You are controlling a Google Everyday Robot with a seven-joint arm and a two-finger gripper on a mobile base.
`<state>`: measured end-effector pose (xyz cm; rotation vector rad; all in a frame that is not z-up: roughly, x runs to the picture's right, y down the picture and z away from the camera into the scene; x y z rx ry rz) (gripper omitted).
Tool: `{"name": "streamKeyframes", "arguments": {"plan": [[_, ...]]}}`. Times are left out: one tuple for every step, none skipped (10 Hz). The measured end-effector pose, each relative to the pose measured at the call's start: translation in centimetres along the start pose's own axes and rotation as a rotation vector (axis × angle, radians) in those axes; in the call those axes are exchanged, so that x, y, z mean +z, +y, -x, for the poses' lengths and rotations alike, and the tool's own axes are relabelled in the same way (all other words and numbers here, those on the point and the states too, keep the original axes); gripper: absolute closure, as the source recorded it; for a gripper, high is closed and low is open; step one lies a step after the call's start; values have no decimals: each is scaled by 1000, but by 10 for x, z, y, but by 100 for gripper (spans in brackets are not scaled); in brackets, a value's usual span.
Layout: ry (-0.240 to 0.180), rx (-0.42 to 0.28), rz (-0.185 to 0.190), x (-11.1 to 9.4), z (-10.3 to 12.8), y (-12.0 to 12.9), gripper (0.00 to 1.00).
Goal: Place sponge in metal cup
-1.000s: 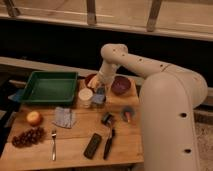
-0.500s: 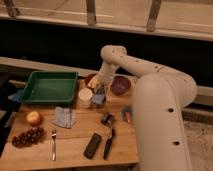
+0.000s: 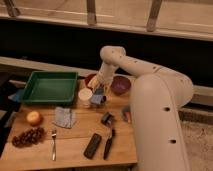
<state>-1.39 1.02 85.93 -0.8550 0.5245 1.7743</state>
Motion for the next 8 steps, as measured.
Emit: {"name": "streamKeyframes", "arguments": {"plan": [[-1,4,-4,-1,-1,-2,38],[-7,9,-6,-4,-3,-4,38],[-15,14,-9,-6,-5,-7,38],[-33,20,-11,-14,-7,-9,38],[-57,25,-13,-24,-11,-8,38],[-78,29,-12,-33,-15,-8,38],[-82,33,-13,-35,-15,-11,38],[-82,32,-13,-35,-15,-10,38]]}}
